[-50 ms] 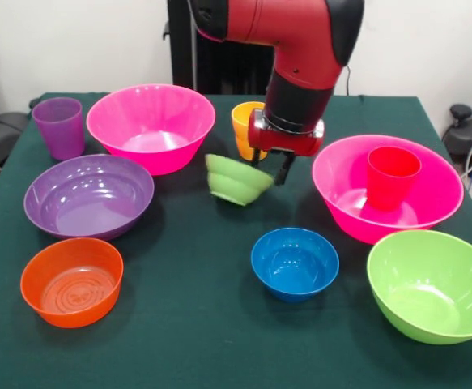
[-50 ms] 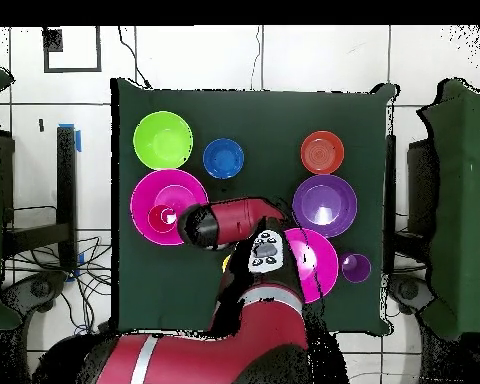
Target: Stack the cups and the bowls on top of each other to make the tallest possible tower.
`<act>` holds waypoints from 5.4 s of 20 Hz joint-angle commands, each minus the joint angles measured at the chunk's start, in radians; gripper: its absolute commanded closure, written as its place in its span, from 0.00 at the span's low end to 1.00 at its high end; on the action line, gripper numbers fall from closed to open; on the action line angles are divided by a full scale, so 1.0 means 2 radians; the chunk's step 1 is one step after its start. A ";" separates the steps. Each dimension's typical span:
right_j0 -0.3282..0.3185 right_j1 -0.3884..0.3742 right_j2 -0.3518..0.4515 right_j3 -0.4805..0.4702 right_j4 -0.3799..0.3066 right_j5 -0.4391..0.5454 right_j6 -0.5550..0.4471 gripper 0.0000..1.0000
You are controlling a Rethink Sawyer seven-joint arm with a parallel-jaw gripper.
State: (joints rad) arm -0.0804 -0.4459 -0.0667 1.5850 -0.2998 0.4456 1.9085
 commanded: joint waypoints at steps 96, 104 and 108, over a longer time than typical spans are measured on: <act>0.254 0.082 -0.109 -0.287 0.186 0.447 0.290 1.00; 0.257 0.096 -0.107 -0.293 0.202 0.401 0.312 1.00; 0.258 0.094 -0.107 -0.277 0.198 0.377 0.301 1.00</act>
State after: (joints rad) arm 0.4415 -0.2766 -0.3308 1.0214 0.0884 1.2702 2.3111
